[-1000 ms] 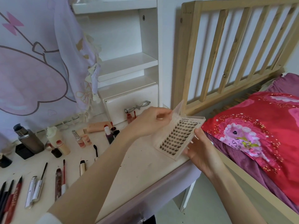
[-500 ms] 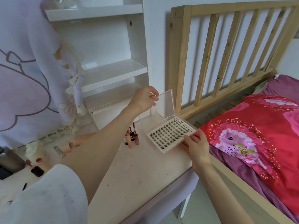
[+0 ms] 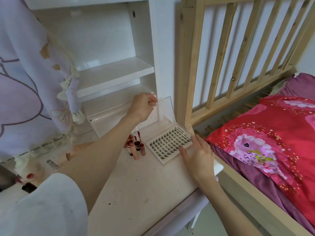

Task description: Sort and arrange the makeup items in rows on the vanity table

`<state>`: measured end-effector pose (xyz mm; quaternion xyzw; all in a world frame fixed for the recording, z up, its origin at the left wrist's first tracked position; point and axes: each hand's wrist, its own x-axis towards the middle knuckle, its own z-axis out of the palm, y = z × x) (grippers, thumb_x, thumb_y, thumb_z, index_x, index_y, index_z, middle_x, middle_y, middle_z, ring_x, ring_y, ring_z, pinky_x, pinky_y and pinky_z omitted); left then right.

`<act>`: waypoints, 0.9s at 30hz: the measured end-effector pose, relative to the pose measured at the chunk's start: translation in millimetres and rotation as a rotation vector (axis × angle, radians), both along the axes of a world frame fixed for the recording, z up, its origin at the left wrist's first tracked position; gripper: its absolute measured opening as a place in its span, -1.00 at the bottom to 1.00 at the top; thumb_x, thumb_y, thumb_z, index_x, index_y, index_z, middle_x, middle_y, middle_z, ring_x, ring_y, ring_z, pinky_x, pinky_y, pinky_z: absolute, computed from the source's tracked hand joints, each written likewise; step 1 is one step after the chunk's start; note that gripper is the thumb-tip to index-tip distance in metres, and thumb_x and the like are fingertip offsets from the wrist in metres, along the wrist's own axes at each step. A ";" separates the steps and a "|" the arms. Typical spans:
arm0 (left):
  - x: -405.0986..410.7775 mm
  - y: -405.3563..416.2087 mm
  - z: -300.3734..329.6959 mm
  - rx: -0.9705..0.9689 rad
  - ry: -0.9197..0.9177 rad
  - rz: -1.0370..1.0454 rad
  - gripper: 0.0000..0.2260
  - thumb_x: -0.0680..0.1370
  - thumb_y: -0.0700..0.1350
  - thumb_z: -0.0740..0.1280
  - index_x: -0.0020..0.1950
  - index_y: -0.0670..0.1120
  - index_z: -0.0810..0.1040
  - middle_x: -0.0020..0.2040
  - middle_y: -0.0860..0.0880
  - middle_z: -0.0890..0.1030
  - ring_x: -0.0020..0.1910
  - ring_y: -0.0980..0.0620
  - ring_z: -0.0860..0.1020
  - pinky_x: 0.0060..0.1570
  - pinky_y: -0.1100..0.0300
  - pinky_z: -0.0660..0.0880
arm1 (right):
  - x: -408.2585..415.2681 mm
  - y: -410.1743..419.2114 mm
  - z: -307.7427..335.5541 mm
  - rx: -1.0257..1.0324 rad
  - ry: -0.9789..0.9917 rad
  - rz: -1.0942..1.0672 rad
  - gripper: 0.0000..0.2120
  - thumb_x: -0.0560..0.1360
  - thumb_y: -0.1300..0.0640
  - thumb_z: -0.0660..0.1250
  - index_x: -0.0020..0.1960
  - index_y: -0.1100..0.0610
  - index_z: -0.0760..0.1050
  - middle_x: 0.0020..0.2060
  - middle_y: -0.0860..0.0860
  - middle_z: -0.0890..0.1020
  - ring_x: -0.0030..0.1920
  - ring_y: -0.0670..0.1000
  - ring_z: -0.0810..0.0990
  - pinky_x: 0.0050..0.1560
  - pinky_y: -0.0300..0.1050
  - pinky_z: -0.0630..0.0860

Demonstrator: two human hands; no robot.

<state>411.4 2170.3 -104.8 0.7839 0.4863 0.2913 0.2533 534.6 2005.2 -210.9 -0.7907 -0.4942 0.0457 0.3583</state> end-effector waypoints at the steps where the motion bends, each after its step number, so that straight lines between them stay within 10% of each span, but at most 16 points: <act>1: 0.0 0.0 -0.2 0.044 0.041 0.005 -0.73 0.52 -0.42 0.18 0.11 -0.22 0.57 0.06 -0.20 0.59 -0.01 -0.07 0.57 -0.01 0.16 0.52 | 0.0 0.9 -3.2 -0.062 -0.078 0.044 -0.38 0.53 -0.14 0.22 0.45 0.17 0.22 0.47 0.12 0.22 0.49 0.09 0.11 0.45 -0.02 -0.02; 4: 0.7 -2.3 -1.9 0.247 0.260 -0.005 -0.74 0.57 -0.33 0.17 0.20 -0.22 0.54 0.14 -0.19 0.53 0.10 -0.13 0.52 0.12 0.13 0.43 | 0.8 4.0 -10.4 -0.234 -0.210 0.134 -0.23 0.51 -0.33 -0.06 0.53 0.14 -0.08 0.53 0.08 -0.08 0.52 0.01 -0.17 0.44 -0.08 -0.31; 12: -2.4 -13.6 -2.9 0.492 0.642 0.000 -0.73 0.58 -0.26 0.13 0.24 -0.19 0.49 0.22 -0.13 0.48 0.21 -0.10 0.35 0.12 0.08 0.32 | -3.2 9.4 -12.7 -0.352 -0.291 0.150 -0.18 0.48 -0.37 -0.24 0.52 0.17 -0.22 0.52 0.10 -0.21 0.50 0.03 -0.29 0.46 -0.02 -0.34; 17: -10.6 -29.8 2.1 0.429 0.627 -0.038 -0.70 0.62 -0.14 0.08 0.33 -0.19 0.35 0.21 -0.17 0.49 0.20 -0.14 0.41 -0.04 0.05 0.41 | -5.1 9.3 -13.1 -0.357 -0.296 0.134 -0.20 0.49 -0.36 -0.23 0.53 0.14 -0.20 0.52 0.09 -0.19 0.50 0.02 -0.28 0.44 -0.01 -0.36; 21: -22.1 -45.3 8.4 0.296 0.625 -0.118 -0.55 0.64 -0.05 0.06 0.50 -0.15 0.08 0.36 -0.18 0.37 0.29 -0.16 0.37 0.13 0.01 0.37 | -6.6 6.8 -5.8 -0.350 -0.265 0.156 -0.28 0.53 -0.32 -0.17 0.53 0.09 -0.14 0.53 0.09 -0.18 0.51 0.04 -0.26 0.44 0.03 -0.35; 27: -52.3 -85.9 8.7 0.405 0.465 -0.124 -0.58 0.63 -0.06 0.07 0.47 -0.17 0.17 0.46 -0.14 0.24 0.48 -0.07 0.07 0.39 0.16 0.04 | -31.8 -11.1 8.9 -0.155 -0.275 0.236 -0.42 0.60 -0.14 -0.03 0.53 0.10 -0.01 0.53 0.10 -0.04 0.52 0.05 -0.16 0.47 0.03 -0.26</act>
